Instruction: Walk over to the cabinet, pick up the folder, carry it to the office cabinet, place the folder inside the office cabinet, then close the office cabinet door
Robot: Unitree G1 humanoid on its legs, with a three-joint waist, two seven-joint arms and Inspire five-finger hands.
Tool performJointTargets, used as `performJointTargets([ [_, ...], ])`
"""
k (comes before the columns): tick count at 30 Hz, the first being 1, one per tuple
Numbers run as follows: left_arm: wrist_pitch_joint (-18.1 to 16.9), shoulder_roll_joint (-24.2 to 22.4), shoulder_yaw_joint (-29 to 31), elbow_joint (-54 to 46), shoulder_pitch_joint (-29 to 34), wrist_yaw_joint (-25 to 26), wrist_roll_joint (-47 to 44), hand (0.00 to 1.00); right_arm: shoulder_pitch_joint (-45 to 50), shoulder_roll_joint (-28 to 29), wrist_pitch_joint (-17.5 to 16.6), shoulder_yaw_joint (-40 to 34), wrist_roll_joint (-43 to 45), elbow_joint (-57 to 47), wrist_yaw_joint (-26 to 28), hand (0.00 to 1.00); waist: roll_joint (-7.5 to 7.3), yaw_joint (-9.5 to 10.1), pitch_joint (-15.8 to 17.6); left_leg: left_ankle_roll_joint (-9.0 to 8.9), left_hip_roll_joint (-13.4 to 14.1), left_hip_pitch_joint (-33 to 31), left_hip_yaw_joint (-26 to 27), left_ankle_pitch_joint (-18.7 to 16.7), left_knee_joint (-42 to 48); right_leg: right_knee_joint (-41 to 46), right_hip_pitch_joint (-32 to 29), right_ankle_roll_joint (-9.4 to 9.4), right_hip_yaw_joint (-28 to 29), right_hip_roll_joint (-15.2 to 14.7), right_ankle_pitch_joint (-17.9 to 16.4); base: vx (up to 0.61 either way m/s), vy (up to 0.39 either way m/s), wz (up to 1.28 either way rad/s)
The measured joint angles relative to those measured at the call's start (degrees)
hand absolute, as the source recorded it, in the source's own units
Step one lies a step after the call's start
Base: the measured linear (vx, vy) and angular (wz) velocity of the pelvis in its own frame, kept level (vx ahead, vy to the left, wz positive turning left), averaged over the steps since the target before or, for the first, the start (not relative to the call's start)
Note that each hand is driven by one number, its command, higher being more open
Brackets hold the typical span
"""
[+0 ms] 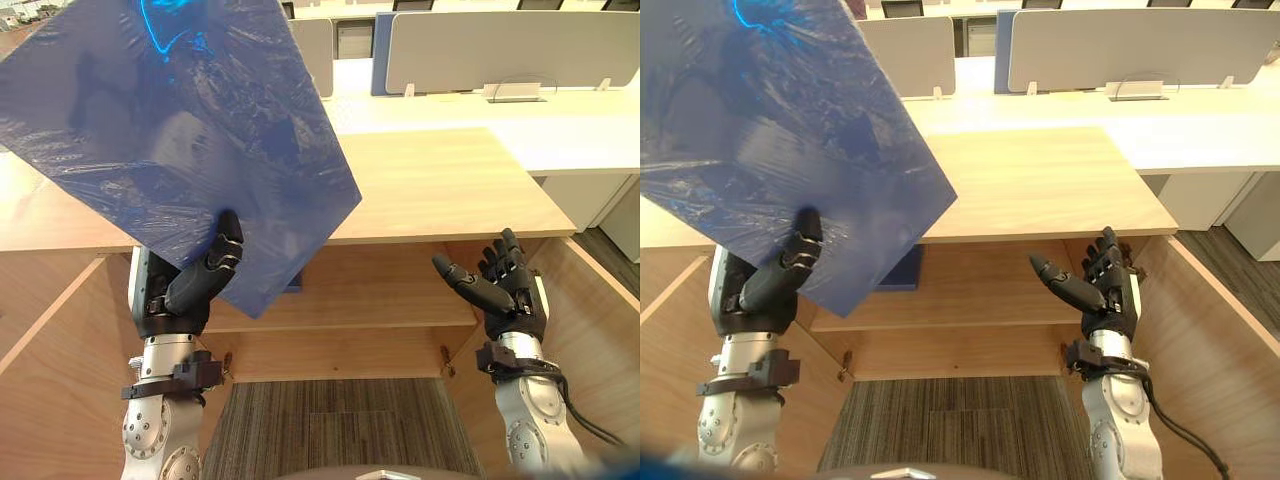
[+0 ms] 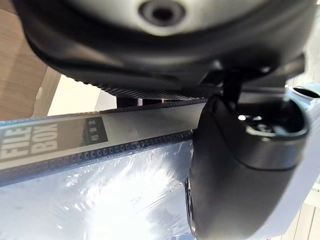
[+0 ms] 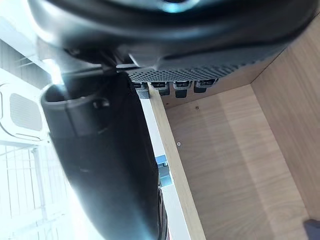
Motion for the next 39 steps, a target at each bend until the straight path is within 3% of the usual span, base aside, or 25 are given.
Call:
performJointTargets([
  [5,-0.01,1.12,-1.02,0.00,0.14,-0.86,1.17,0.00,-3.23,-4.48,0.71,1.70,5.76,2.65,0.01,1.00,0.00,-0.66,-0.06,0.27,0.02,-1.14,-0.13,0.41,0.60,0.01,-0.85,-0.12,0.21,0.00,0.94,-0.07,0.009,-0.02],
  [11,-0.03,5.08,-4.09,0.00,0.84,-3.11,4.34,0.00,-5.95,-10.17,0.76,5.07,5.94,6.88,0.00,1.00,-0.07,-1.21,-1.15,0.16,0.04,-1.62,-0.16,1.19,0.23,0.00,-1.24,-0.16,0.16,0.10,1.53,-0.06,0.006,-0.01],
  [26,-0.15,16.52,-11.41,-0.02,2.14,-7.72,5.60,0.00,-17.61,-25.19,0.93,21.37,12.86,15.96,0.07,1.00,-0.40,-2.59,-2.67,-1.43,1.44,-1.70,-0.47,4.39,-2.67,-1.14,-2.43,-1.45,0.06,2.02,3.95,-0.06,-0.009,-0.02],
  [34,-0.15,20.09,-18.37,-0.01,2.10,-8.87,5.54,0.00,-22.79,-28.28,1.19,28.42,18.62,18.08,0.90,1.00,-0.58,-2.58,-3.64,-2.35,2.36,-1.77,-1.80,6.08,-4.70,-1.49,-3.26,-2.00,-0.15,3.45,4.57,-0.04,-0.023,-0.01],
  [39,-0.20,20.07,-19.14,-0.01,1.97,-8.75,5.29,0.00,-25.55,-31.03,1.18,32.71,23.85,18.43,2.84,1.00,-0.32,-2.57,-4.05,-2.50,2.61,-1.82,-2.89,6.50,-5.18,-1.78,-3.34,-2.30,-0.26,4.02,4.82,0.00,-0.006,-0.01],
])
